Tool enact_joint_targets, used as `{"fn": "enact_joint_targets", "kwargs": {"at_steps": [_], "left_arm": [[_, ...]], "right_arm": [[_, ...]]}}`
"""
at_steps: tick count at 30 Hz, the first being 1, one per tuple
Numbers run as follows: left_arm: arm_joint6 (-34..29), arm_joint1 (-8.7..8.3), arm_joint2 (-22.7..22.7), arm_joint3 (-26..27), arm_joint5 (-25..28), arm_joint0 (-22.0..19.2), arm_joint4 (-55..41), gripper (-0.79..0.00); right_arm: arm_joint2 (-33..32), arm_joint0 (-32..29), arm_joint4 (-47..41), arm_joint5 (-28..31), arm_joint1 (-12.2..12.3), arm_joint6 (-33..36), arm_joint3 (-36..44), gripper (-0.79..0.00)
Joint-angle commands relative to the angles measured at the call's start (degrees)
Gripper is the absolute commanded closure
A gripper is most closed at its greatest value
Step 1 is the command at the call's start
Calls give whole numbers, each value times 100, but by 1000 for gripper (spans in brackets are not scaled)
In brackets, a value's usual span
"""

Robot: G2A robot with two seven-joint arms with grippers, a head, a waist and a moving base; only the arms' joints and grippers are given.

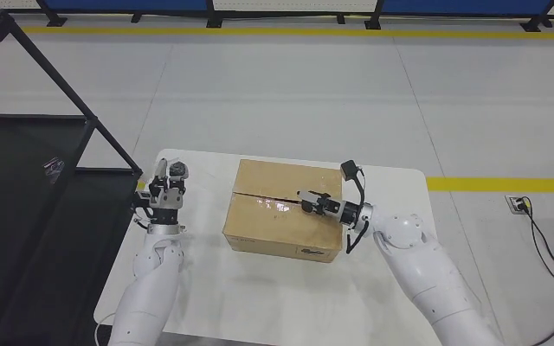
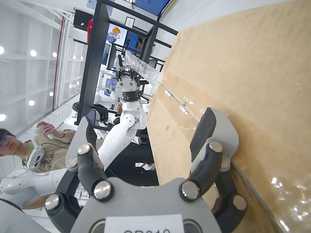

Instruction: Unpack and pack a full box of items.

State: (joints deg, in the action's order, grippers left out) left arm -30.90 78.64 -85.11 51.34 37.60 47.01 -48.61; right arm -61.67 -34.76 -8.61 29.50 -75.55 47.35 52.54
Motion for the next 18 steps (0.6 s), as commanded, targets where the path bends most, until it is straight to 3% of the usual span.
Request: {"fn": "enact_joint_targets", "kwargs": {"at_steps": [1, 12, 18], "left_arm": [[70, -3, -2, 191, 70, 94, 128, -372], [743, 14, 130, 1098, 215, 497, 1087, -425], [1112, 49, 268, 1339, 125, 525, 1488, -446]], "right_arm": [[3, -3, 4, -10, 1, 3, 4, -785], [-17, -63, 22, 11, 17, -12, 55, -785], [-76, -136, 26, 47, 45, -8, 106, -785]]}}
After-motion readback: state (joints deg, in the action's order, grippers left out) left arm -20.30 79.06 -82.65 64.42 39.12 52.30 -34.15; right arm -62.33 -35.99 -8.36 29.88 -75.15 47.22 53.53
